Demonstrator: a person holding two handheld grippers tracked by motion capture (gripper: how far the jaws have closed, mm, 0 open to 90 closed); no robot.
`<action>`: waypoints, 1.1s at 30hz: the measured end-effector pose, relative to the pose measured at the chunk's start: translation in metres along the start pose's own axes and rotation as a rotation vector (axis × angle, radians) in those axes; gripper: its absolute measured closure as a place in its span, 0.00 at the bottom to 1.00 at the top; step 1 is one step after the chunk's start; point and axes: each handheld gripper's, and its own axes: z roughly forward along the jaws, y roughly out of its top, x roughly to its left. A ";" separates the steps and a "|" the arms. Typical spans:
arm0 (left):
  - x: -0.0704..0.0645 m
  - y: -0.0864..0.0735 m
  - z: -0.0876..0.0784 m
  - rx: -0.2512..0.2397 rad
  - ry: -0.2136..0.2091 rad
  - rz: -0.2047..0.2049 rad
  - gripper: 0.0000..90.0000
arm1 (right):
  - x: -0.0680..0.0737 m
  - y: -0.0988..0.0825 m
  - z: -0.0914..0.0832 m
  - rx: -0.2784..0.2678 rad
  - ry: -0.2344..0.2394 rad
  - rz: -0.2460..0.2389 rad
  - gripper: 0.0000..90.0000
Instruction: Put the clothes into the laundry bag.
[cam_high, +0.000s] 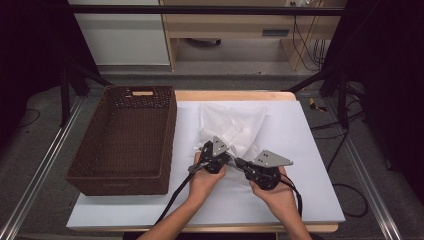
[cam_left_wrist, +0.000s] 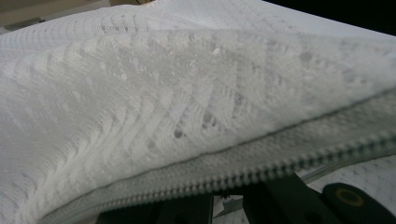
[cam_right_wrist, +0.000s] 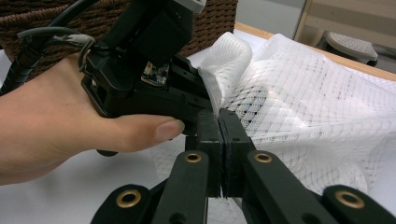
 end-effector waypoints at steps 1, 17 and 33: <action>0.000 0.000 0.000 0.001 -0.001 -0.002 1.00 | 0.000 0.000 0.000 0.001 0.000 0.001 1.00; 0.001 0.001 0.006 -0.008 0.014 -0.008 1.00 | -0.003 -0.001 0.000 -0.001 -0.004 0.020 1.00; 0.005 0.002 0.010 -0.013 0.022 -0.026 1.00 | -0.005 -0.002 0.003 0.002 -0.006 0.031 0.99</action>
